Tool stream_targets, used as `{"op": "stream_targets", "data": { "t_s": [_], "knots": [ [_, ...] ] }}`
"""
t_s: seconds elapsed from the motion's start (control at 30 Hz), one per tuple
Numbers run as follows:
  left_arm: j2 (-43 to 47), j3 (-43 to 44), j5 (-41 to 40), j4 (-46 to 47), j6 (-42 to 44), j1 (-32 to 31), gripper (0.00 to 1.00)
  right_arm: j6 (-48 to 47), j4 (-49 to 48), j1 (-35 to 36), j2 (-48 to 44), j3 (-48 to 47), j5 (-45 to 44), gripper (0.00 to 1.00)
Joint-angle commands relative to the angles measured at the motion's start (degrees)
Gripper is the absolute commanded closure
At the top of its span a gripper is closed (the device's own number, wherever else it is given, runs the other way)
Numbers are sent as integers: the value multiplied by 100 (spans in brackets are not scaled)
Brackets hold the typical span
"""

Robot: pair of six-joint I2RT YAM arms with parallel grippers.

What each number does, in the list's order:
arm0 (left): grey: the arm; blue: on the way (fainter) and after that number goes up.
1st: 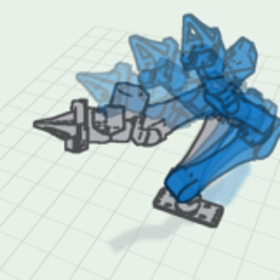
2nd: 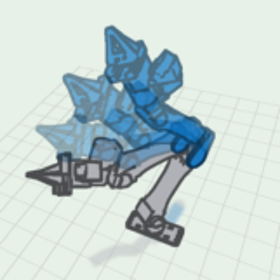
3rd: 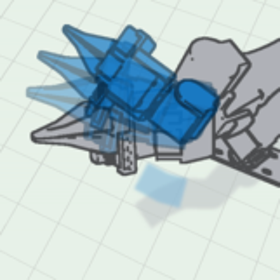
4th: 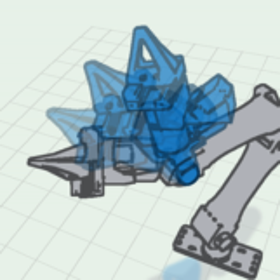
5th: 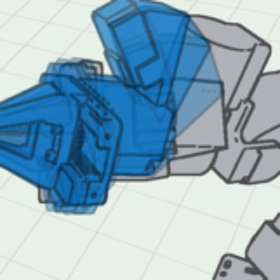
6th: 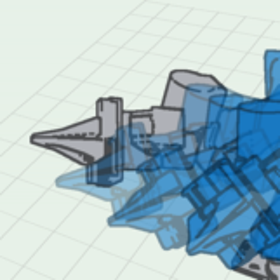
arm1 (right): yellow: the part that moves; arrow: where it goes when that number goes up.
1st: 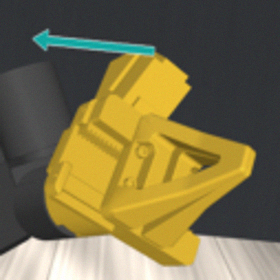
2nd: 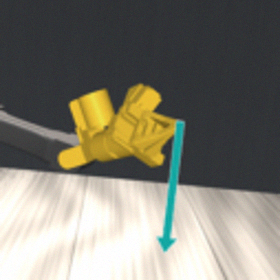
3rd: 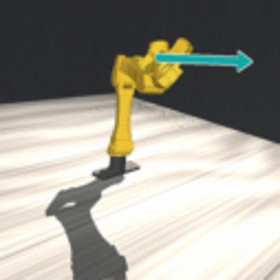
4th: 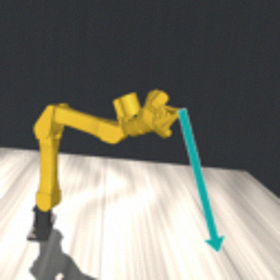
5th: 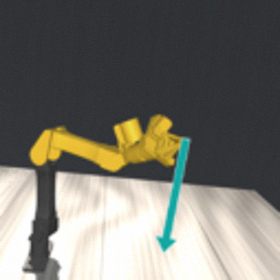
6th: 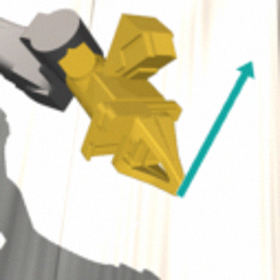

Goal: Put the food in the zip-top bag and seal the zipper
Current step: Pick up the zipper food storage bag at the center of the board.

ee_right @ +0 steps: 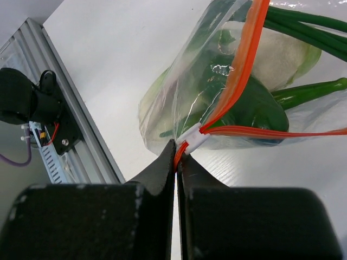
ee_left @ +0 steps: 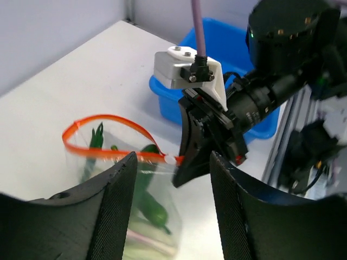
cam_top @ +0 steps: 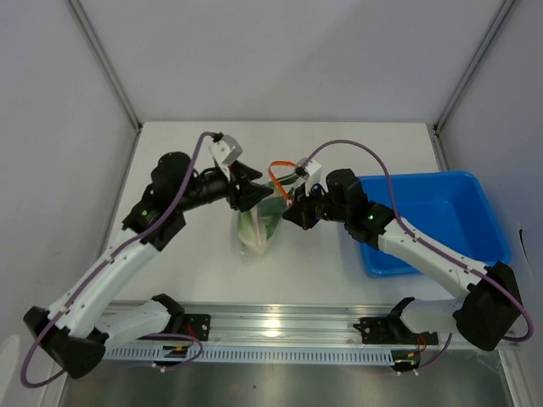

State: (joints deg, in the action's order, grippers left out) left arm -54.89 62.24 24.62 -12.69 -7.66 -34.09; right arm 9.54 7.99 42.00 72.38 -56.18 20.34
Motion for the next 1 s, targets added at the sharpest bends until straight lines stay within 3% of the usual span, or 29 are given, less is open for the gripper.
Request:
{"op": "stream_targets", "data": {
  "t_s": [0.0, 0.1, 0.2, 0.33, 0.53, 0.73, 0.97],
  "knots": [
    [-626, 526, 1910, 213, 1793, 436, 42, -137, -8, -51, -75, -253, 312, 100],
    [-1172, 842, 3044, 362, 2145, 912, 37, -154, -17, -112, -22, -288, 496, 100],
    [-1777, 1385, 3801, 171, 2479, 1263, 26, -198, 18, -165, -5, -340, 620, 100],
    [-2525, 1930, 4191, -241, 3067, 1528, 14, -260, 133, -183, 74, -534, 892, 100],
    [-3500, 2213, 4349, -506, 3989, 1519, 11, -330, 299, -183, 206, -841, 1042, 100],
    [-4230, 2863, 4375, -1701, 4817, 1510, 12, -356, 352, -183, 277, -938, 1113, 100],
    [-4688, 3233, 5007, -2790, 5221, 1457, 16, -471, 449, -183, 373, -1035, 1121, 100]
  ]
}}
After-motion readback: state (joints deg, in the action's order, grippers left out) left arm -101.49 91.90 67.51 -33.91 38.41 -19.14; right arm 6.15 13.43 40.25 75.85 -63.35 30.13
